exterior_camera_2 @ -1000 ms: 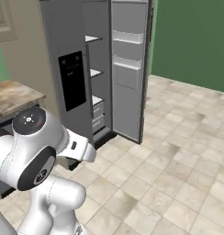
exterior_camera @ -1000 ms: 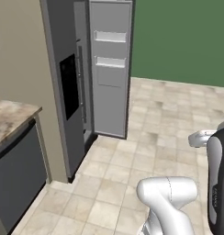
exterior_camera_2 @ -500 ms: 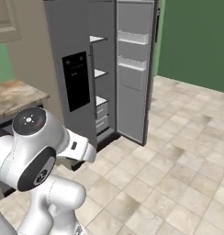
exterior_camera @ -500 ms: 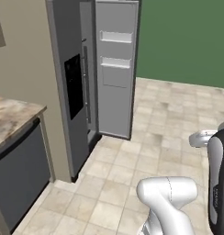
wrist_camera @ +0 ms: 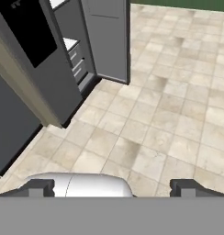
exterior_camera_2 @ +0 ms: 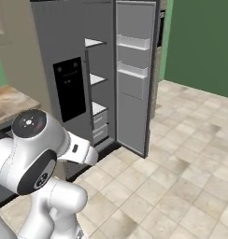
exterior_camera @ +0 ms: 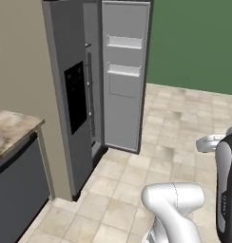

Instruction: Retrieve the banana and orange from the fridge and place them into the bowl on the dining table.

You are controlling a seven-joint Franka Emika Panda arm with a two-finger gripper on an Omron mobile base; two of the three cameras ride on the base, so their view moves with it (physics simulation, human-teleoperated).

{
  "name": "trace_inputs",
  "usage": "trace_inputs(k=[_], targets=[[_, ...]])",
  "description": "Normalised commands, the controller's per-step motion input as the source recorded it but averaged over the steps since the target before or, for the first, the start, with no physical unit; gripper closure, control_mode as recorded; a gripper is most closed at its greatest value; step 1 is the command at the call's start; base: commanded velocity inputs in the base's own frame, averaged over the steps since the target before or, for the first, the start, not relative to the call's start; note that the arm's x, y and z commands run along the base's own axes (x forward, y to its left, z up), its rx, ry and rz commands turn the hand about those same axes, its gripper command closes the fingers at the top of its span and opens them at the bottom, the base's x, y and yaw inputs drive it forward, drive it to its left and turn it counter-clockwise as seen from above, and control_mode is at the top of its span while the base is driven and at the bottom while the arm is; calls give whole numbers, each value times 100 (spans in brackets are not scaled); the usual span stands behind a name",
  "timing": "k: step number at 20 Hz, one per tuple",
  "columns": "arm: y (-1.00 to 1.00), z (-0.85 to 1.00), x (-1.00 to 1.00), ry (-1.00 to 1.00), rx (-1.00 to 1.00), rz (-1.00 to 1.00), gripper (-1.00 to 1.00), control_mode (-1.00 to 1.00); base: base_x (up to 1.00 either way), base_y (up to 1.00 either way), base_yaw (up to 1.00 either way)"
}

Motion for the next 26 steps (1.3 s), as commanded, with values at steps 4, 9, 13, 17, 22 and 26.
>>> trace_inputs(k=[4,9,13,17,22,26], targets=[[0,0,0,0,0,0,-100,100,91,-9,0],[0,0,0,0,0,0,-100,100,70,-1,1],[0,0,0,0,0,0,-100,100,73,10,8],[0,0,0,0,0,0,-100,100,72,24,14],[0,0,0,0,0,0,-100,100,76,15,18],[0,0,0,0,0,0,-100,100,70,1,19]])
